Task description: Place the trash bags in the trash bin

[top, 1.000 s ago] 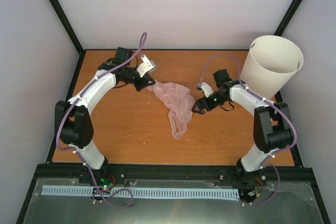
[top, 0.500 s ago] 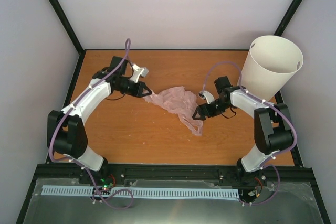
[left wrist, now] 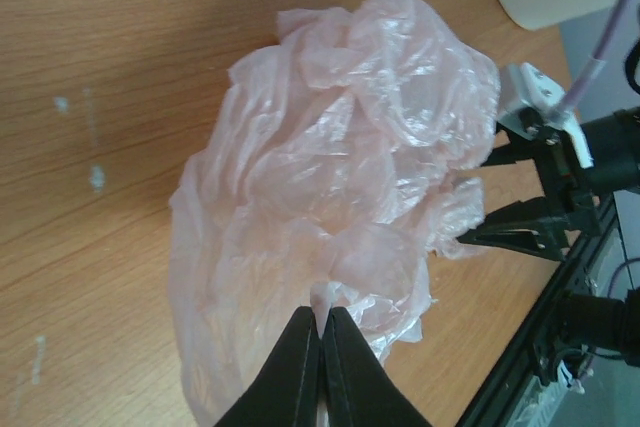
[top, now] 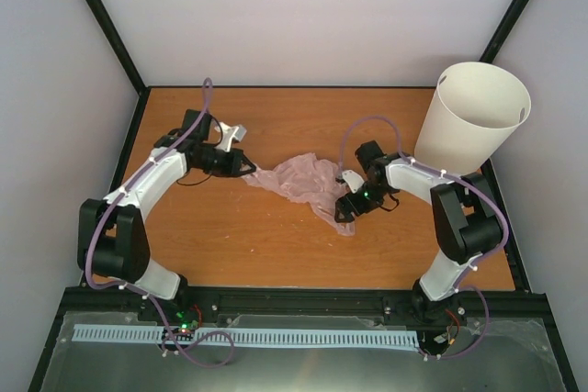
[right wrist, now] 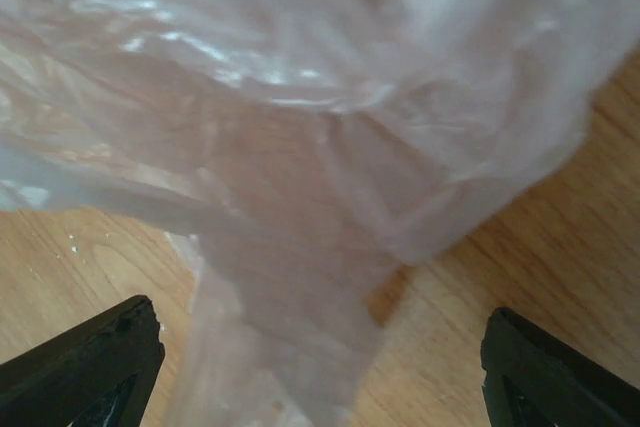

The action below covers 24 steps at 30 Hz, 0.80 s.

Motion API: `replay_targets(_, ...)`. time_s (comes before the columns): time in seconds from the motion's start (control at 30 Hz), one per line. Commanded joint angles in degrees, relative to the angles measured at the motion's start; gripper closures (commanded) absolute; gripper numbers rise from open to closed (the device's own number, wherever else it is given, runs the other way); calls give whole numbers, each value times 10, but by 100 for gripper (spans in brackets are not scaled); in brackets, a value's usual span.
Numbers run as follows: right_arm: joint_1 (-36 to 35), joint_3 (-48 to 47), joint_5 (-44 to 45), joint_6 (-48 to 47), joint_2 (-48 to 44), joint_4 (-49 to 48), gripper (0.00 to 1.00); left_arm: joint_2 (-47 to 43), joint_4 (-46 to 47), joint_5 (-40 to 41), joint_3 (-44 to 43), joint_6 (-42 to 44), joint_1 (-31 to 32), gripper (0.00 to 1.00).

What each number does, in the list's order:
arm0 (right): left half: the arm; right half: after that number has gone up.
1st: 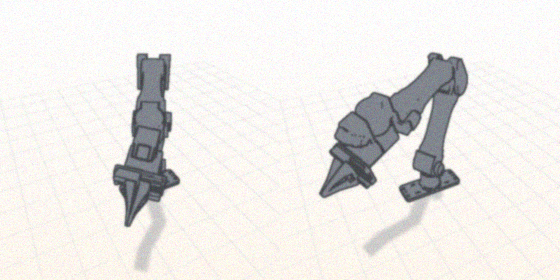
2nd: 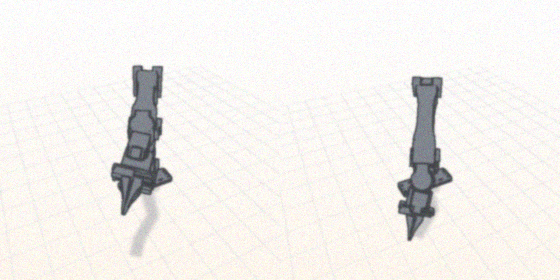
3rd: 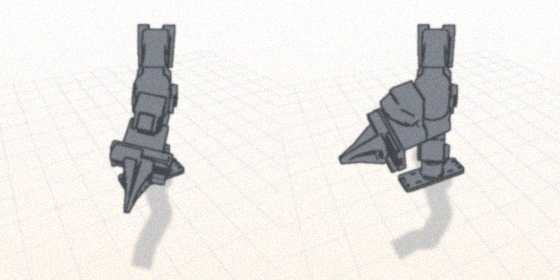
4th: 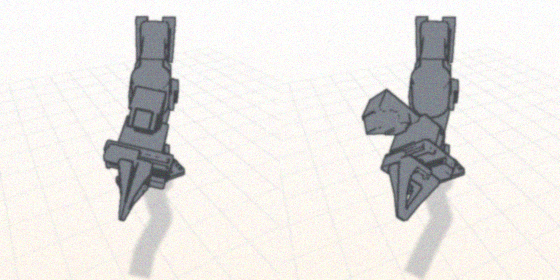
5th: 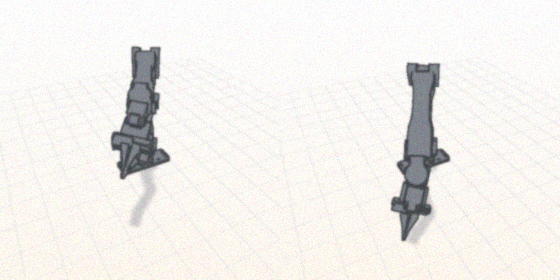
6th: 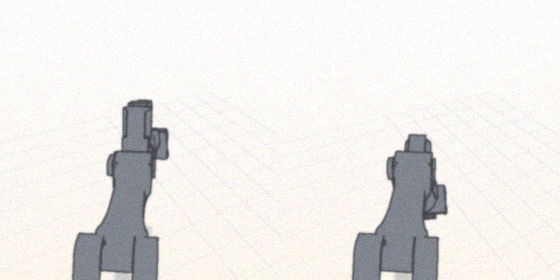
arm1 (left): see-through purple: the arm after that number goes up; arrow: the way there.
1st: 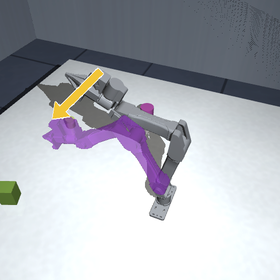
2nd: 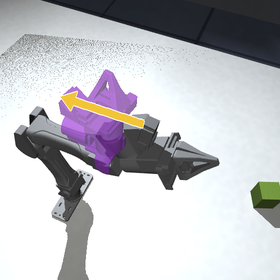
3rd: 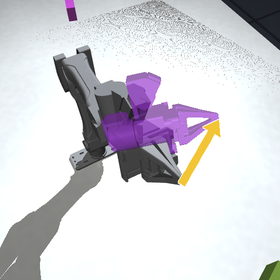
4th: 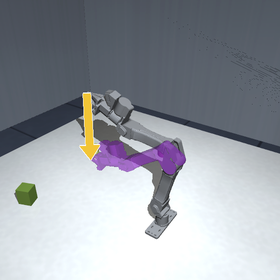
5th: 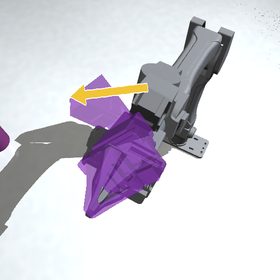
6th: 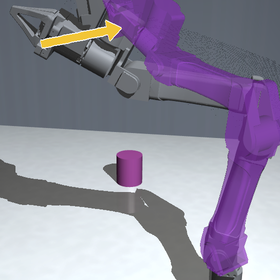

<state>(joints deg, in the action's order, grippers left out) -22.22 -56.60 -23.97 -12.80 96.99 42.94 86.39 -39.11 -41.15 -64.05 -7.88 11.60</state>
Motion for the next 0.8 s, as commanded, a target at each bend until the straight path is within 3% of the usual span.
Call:
replay_targets(0.0, 0, -20, 43, -9, 19, 22, 14, -12, 22, 7, 10, -10, -33, 99)
replay_targets(0.07, 0, -23, 39, -18, 28, 25, 20, -17, 28, 17, 20, -2, -38, 99)
replay_targets(0.13, 0, -23, 31, -28, 36, 24, 34, -26, 35, 20, 31, 1, -39, 99)
replay_targets(0.33, 0, -57, -8, -42, 32, 22, 96, -50, 43, 37, 53, 12, -38, 99)
replay_targets(0.43, 2, -142, 0, -79, 38, 47, 97, -49, 42, 44, 32, 25, -39, 99)
replay_targets(0.5, 6, -284, 14, -117, 62, 83, 97, -32, 36, 39, -14, 41, -39, 99)
replay_targets(0.57, 18, -463, 36, -131, 109, 131, 97, 8, 5, 55, -119, 68, -39, 99)
replay_targets(0.67, 40, -788, 74, -134, 188, 164, 97, 96, -42, 102, -453, 94, -53, 99)
replay_targets(0.73, 44, -951, 110, -129, 203, 127, 97, 109, 3, 113, -614, 99, -56, 99)
replay_targets(0.77, 44, -975, 120, -126, 188, 87, 97, 98, 49, 114, -645, 100, -55, 99)
